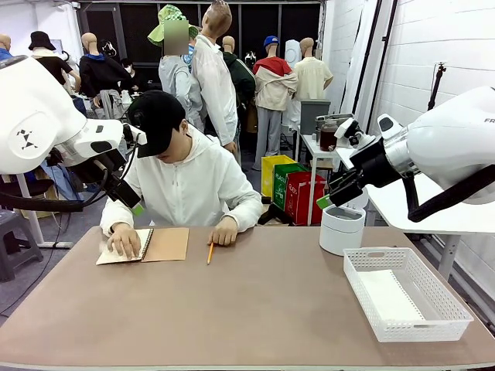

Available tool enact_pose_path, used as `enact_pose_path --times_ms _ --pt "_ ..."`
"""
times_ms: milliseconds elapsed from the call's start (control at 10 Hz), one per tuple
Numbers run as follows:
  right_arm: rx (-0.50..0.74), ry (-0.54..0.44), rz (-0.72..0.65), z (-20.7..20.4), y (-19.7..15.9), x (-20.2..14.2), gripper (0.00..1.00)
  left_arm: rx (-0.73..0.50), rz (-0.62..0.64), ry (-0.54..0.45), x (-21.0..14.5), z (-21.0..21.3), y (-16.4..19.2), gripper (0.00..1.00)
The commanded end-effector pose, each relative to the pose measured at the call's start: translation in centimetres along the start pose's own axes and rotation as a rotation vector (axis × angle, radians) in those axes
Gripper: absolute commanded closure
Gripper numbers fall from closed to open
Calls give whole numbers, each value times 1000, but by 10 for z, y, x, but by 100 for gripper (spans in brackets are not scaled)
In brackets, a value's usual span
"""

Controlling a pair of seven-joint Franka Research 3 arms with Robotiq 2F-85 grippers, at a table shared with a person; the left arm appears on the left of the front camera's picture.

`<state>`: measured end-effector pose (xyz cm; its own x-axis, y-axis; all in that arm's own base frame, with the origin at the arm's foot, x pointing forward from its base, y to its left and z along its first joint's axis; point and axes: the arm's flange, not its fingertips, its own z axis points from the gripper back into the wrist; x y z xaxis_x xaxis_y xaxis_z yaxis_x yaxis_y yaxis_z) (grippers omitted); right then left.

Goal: Sort the paper based on its condition.
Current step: If a person hands you a paper, place it in the Organizing basket , and if it's crumpled, put it in the Trash can.

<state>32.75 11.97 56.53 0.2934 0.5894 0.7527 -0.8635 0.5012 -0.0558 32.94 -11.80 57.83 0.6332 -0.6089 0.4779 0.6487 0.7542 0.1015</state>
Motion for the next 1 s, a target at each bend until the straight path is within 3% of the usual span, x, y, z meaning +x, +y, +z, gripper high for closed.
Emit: enact_pose_path --times_ms 0,900 --pt "13 -6 0 0 0 0 0 -18 -6 -6 0 1 0 0" --pt "13 -6 0 0 0 0 0 -18 -6 -6 0 1 0 0"
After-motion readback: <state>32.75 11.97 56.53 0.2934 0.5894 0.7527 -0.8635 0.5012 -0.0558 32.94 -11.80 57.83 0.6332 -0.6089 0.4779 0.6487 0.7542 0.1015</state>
